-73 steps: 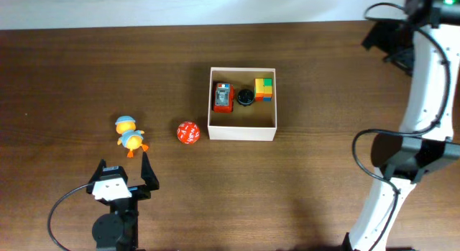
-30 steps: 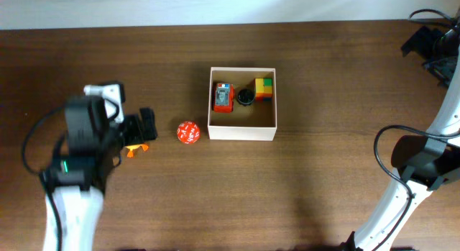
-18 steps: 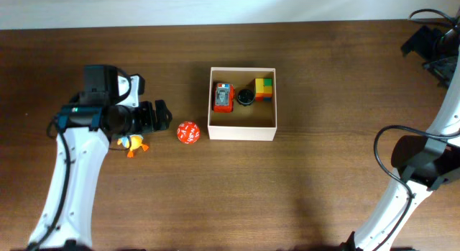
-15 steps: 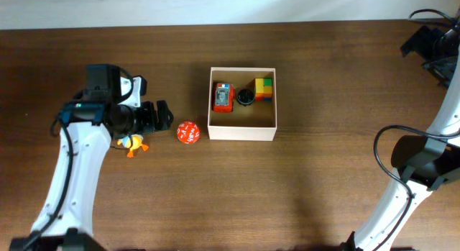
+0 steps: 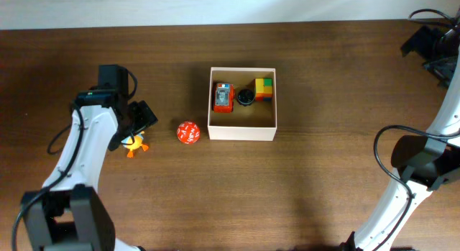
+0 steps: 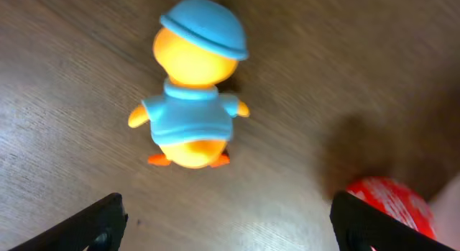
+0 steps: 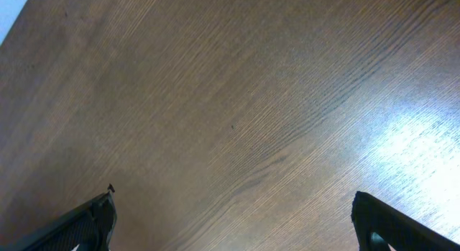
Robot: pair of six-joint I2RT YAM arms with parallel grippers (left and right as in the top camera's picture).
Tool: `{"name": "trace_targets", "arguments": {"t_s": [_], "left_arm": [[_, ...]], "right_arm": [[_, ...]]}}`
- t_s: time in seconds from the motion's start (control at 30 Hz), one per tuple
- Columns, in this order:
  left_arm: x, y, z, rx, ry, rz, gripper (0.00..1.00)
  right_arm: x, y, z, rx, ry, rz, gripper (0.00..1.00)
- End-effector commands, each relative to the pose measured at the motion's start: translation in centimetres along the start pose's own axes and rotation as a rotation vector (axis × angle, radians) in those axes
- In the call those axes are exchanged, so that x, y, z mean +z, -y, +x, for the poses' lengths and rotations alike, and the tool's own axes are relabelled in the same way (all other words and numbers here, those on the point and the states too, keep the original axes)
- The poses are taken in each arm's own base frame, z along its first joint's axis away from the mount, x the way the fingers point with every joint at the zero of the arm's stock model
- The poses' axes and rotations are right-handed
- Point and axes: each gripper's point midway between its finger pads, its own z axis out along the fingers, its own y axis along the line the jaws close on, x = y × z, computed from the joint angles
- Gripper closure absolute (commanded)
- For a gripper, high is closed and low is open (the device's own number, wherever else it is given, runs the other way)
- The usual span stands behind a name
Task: Pack container
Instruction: 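Lower the left gripper and grasp the duck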
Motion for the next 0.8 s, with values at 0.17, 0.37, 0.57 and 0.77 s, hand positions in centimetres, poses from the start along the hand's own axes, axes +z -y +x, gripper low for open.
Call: {"name": "trace_targets", "arguments": {"t_s": [0.17, 0.37, 0.57, 0.77], "left_arm": [[3.0, -0.8, -0.4, -0.070, -0.024, -0.088, 0.10], [5.1, -1.1, 0.5, -0.062, -0.084, -0.126, 0.18], [6.4, -1.4, 1.1, -0.057, -0.117, -0.149, 0.59], [6.4, -1.4, 1.1, -0.023, -0.117, -0.150, 0.98]], "right_arm": [[-0.2, -0.2, 0.1, -0.005, 0.003, -0.005, 0.01], [-0.2, -0.2, 0.1, -0.005, 0.003, -0.004, 0.01], [-0.2, -0.2, 0.1, -0.005, 0.003, -0.004, 0.01], [-0.2, -0.2, 0.1, -0.005, 0.003, -0.004, 0.01]]}}
